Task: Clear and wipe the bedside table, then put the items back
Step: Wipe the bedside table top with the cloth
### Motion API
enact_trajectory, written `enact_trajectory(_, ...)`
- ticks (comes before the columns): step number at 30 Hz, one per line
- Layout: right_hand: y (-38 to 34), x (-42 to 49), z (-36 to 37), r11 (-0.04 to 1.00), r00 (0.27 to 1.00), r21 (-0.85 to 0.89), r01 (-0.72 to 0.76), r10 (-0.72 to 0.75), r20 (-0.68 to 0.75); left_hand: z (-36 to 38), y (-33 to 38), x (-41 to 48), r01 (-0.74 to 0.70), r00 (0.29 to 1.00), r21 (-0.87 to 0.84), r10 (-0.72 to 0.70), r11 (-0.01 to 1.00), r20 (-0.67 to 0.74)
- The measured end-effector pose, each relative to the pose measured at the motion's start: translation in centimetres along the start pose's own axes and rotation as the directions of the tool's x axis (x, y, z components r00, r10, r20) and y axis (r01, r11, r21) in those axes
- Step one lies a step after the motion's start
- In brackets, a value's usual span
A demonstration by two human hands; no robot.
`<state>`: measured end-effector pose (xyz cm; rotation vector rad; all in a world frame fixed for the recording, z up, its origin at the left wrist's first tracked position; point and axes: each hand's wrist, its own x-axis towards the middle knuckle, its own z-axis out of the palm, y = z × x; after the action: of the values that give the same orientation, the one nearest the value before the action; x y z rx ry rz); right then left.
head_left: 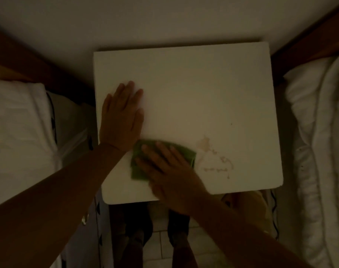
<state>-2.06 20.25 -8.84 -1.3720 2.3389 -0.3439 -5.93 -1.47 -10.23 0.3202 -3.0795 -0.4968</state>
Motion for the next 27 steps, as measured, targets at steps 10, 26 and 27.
enact_trajectory(10,20.7,1.2,-8.8,0.872,0.868,-0.079,-0.483,0.464,-0.178,0.5,0.0,-0.1,-0.002,0.999,0.083,0.005,0.997,-0.044)
enact_trajectory(26,19.6,-4.6,-7.2,0.718,0.712,-0.045,-0.695,0.677,-0.185,0.8,-0.1,0.1,-0.005,0.998,0.125,0.012,0.992,-0.054)
enact_trajectory(27,19.0,-4.1,-7.1,0.725,0.721,-0.065,-0.686,0.666,-0.192,0.8,-0.1,0.1,-0.008,0.999,0.119,0.014,0.993,-0.052)
